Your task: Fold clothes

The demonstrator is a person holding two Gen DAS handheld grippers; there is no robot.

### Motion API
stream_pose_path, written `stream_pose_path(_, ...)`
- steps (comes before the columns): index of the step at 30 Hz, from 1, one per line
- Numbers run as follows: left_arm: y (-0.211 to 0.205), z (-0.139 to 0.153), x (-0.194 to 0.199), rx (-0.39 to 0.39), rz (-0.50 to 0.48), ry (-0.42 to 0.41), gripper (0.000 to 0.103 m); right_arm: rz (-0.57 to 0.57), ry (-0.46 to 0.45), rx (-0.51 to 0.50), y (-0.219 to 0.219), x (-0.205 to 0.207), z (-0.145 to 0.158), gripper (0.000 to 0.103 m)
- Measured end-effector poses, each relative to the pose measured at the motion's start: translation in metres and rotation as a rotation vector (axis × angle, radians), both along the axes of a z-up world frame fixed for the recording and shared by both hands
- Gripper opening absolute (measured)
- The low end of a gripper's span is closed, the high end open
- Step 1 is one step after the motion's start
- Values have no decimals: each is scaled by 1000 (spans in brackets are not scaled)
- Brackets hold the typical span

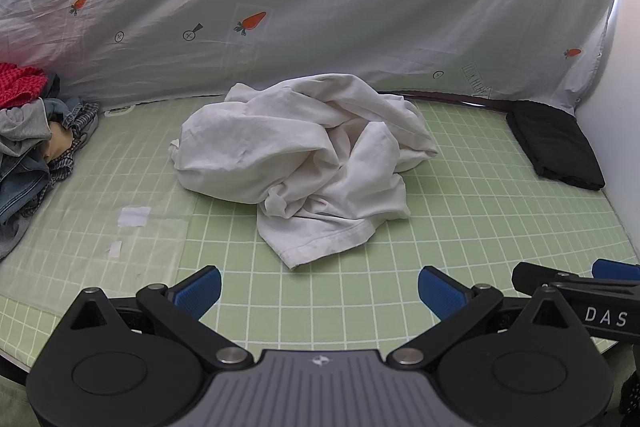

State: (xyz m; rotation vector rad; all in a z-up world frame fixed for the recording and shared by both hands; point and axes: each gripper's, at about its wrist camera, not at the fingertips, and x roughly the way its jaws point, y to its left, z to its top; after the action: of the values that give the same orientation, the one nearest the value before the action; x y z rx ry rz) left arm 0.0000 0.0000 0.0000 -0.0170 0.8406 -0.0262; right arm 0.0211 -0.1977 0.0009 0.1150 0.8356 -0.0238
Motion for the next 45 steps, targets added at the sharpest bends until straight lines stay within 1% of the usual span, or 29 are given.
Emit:
stream_pose_path(20, 7, 2, 5, 1, 16, 6, 103, -13, 5, 5, 2, 6, -1, 103)
stream_pose_path(45, 6, 1, 6, 1, 8, 10, 103, -25, 6, 9, -1, 6, -1, 103)
